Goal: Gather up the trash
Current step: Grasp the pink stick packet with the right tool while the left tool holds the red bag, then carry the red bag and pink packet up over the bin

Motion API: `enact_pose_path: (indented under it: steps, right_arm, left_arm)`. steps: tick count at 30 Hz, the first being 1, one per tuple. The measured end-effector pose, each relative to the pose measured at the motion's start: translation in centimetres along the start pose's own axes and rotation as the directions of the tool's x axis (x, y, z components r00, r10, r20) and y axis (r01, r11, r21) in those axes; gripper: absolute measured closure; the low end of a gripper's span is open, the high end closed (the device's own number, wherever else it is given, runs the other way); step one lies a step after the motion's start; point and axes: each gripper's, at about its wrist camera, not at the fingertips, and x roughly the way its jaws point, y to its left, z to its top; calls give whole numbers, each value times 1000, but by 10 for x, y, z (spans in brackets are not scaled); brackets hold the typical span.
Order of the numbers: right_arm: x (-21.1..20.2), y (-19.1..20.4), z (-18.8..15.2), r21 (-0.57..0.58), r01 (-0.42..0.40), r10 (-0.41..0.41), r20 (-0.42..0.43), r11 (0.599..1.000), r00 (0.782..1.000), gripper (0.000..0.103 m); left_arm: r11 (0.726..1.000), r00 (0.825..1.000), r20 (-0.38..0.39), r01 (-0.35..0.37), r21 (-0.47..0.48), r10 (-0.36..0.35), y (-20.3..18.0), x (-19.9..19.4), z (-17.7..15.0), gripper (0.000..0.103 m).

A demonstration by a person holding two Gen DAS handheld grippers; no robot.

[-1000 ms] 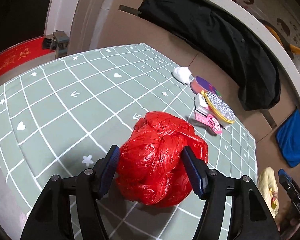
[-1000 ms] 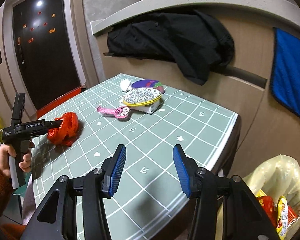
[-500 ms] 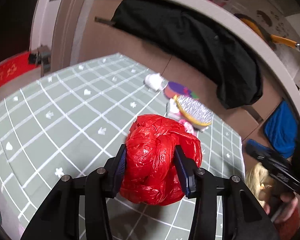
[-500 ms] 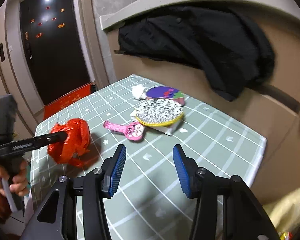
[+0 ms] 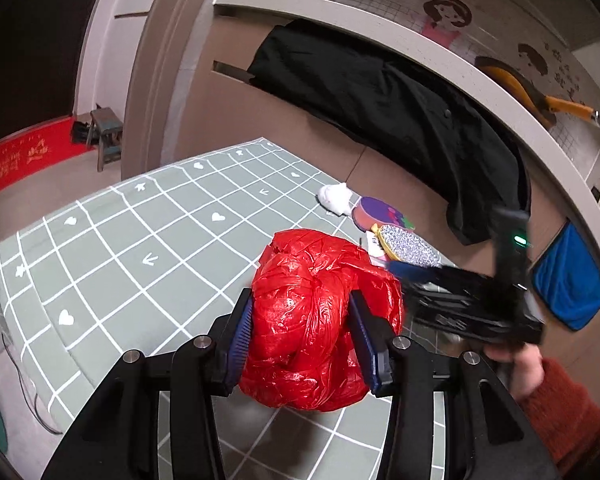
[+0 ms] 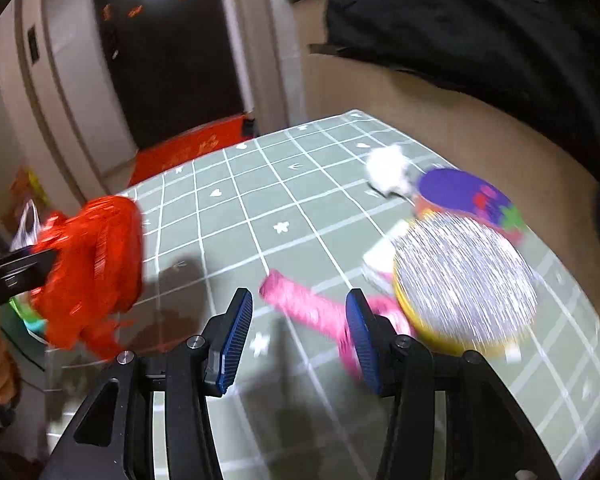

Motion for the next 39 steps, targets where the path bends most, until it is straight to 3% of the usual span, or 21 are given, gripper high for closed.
enact_pose_path:
  steps: [6, 13, 16, 18, 27, 34, 39]
  right_arm:
    - [25, -24, 11, 67, -46, 52, -82, 997, 995, 57]
    - [-17, -33, -47, 203, -92, 119, -125, 975, 985, 57]
    - [-41, -17, -69, 156, -50, 71, -132, 986, 989, 55]
    - [-52, -4, -79, 112, 24, -9, -134, 993, 991, 53]
    - [-56, 3, -94, 92, 165, -156, -100, 982, 983, 54]
    - [-101, 23, -88, 39, 213, -213, 6, 976, 977, 55]
    - [-146, 29, -91, 39, 259, -261, 78, 965, 962, 55]
  left_arm:
    - [1000, 1000, -14, 2, -29, -2, 11, -5, -9, 56]
    - [997, 998, -33, 55, -53, -57, 15, -5, -21, 56]
    - [996, 996, -46, 74, -54, -77, 11, -1, -24, 56]
    - [994, 994, -54, 91, -64, -95, 9, 1, -27, 56]
    - [995, 993, -72, 91, -49, -94, -2, -8, -33, 56]
    - [997, 995, -51, 83, -3, -83, -24, -21, -35, 56]
    - [991, 993, -32, 115, 72, -113, -64, -31, -32, 56]
